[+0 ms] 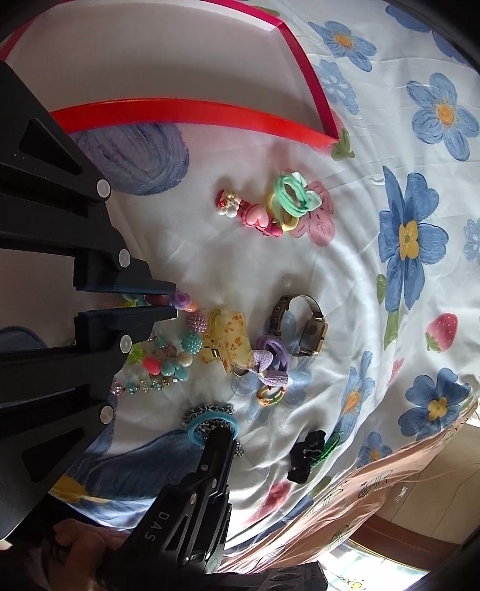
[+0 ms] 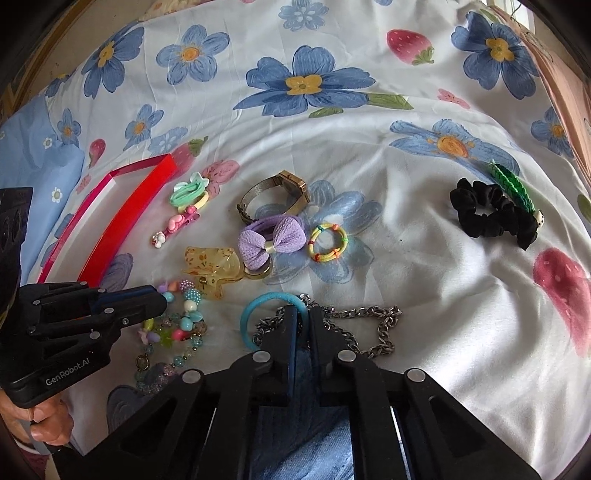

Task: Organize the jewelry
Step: 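Grasp the blue hair tie with the right tool while the left tool grasps the pastel beaded bracelet, then lift and carry both held items over the red-rimmed box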

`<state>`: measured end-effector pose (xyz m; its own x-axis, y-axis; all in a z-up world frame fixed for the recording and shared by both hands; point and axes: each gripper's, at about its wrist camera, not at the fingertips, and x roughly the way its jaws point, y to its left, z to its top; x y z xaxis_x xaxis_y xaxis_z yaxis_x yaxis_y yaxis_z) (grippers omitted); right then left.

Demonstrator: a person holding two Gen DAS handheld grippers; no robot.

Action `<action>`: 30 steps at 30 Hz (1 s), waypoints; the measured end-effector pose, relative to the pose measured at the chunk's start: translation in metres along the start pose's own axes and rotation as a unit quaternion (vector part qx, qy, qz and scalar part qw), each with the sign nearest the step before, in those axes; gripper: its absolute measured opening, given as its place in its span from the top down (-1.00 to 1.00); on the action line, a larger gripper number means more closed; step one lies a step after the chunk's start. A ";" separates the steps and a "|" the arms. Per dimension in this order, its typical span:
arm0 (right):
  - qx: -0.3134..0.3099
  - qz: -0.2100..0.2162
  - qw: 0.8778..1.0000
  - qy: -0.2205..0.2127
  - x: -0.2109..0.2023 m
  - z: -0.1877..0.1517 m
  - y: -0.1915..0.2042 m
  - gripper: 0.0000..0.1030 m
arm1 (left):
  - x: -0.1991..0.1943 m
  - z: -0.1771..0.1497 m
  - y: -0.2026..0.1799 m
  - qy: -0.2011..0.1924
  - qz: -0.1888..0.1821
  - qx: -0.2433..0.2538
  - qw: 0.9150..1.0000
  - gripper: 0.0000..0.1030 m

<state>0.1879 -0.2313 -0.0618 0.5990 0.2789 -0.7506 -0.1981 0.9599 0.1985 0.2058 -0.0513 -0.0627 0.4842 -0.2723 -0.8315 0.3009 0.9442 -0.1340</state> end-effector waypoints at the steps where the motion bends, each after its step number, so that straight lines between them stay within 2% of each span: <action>1: 0.003 0.001 1.000 -0.005 -0.004 0.000 -0.002 0.91 | -0.002 -0.001 0.001 -0.003 -0.002 -0.003 1.000 0.91; 9: 0.017 0.016 0.999 -0.033 -0.026 0.008 0.002 0.91 | -0.036 -0.009 0.021 -0.035 -0.018 -0.040 0.998 0.93; 11: 0.015 0.024 0.999 -0.035 -0.028 0.011 0.007 0.91 | -0.045 -0.012 0.025 -0.042 -0.020 -0.045 0.998 1.00; 17: -0.007 0.042 0.998 -0.038 -0.029 0.017 0.035 0.91 | -0.081 -0.021 0.042 -0.073 -0.020 -0.064 0.995 1.00; 20: -0.020 0.050 0.998 -0.039 -0.027 0.020 0.049 0.91 | -0.090 -0.025 0.049 -0.078 -0.027 -0.070 0.994 1.00; 23: -0.027 0.054 0.997 -0.040 -0.026 0.021 0.057 0.91 | -0.087 -0.028 0.050 -0.067 -0.034 -0.070 0.995 0.98; 25: -0.029 0.053 0.997 -0.040 -0.026 0.020 0.059 0.91 | -0.078 -0.028 0.047 -0.051 -0.020 -0.063 0.997 0.78; 27: -0.026 0.055 0.997 -0.038 -0.025 0.018 0.058 0.91 | -0.066 -0.024 0.043 -0.038 -0.009 -0.058 0.998 0.26; 30: -0.019 0.056 0.998 -0.035 -0.024 0.016 0.053 0.91 | -0.045 -0.015 0.035 -0.015 0.005 -0.045 0.999 0.22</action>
<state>0.1757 -0.1865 -0.0228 0.6241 0.3861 -0.6792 -0.2946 0.9215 0.2532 0.1823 -0.0029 -0.0381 0.5119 -0.2662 -0.8168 0.2210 0.9596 -0.1742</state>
